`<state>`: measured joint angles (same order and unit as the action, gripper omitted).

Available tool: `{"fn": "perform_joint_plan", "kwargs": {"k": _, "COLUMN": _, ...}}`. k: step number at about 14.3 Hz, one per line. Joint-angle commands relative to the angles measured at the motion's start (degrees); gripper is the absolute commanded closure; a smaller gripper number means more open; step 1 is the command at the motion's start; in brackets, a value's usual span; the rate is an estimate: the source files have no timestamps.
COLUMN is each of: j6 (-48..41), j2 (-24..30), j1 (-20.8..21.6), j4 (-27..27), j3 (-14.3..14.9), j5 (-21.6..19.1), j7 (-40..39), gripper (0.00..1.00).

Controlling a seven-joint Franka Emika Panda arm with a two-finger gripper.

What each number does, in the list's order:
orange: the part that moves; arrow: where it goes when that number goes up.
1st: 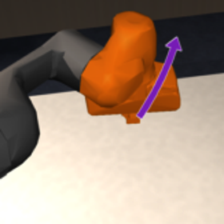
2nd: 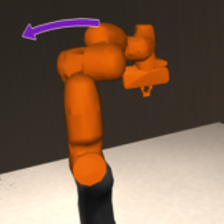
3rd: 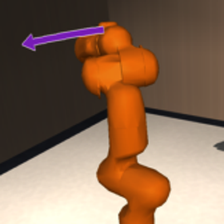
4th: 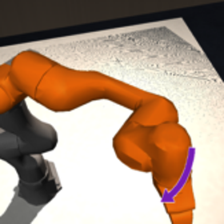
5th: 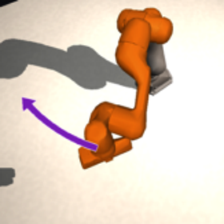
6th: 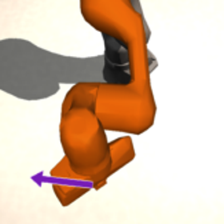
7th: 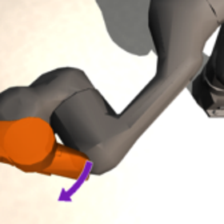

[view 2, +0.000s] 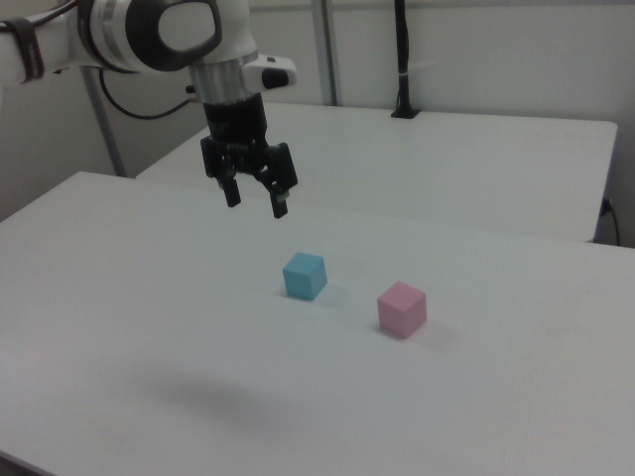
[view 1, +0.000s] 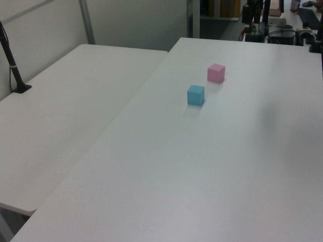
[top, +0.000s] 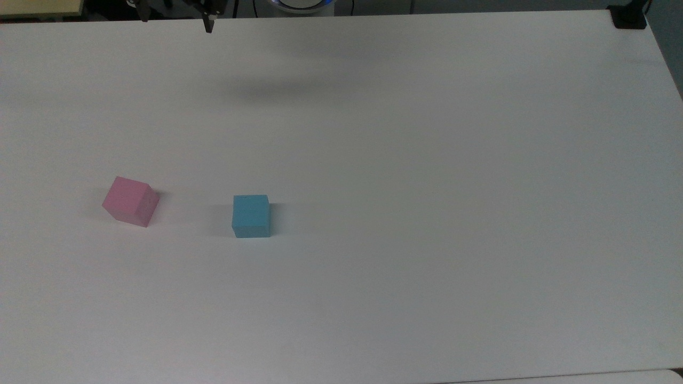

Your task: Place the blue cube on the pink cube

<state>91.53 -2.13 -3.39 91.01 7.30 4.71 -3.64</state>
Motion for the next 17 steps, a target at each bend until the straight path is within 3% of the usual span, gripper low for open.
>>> {"fn": "perform_joint_plan", "kwargs": {"k": 1, "j6": 0.31, "j2": 0.21, "j1": 0.06, "j4": 0.66, "j3": 1.31, "j5": -4.14, "j7": -2.33, "gripper": 0.0}}
{"fn": "perform_joint_plan", "kwargs": {"k": 8, "j6": 0.32, "j2": -0.06, "j1": 0.05, "j4": 0.66, "j3": 1.4, "j5": -4.19, "j7": -5.59, "gripper": 0.0}}
{"fn": "perform_joint_plan", "kwargs": {"k": 12, "j6": 1.54, "j2": -3.56, "j1": 0.23, "j4": -1.44, "j3": 1.32, "j5": -6.55, "j7": -5.59, "gripper": 0.0}}
{"fn": "perform_joint_plan", "kwargs": {"k": 17, "j6": 16.36, "j2": -12.17, "j1": 0.76, "j4": -2.07, "j3": 1.32, "j5": -9.19, "j7": -4.89, "gripper": 0.0}}
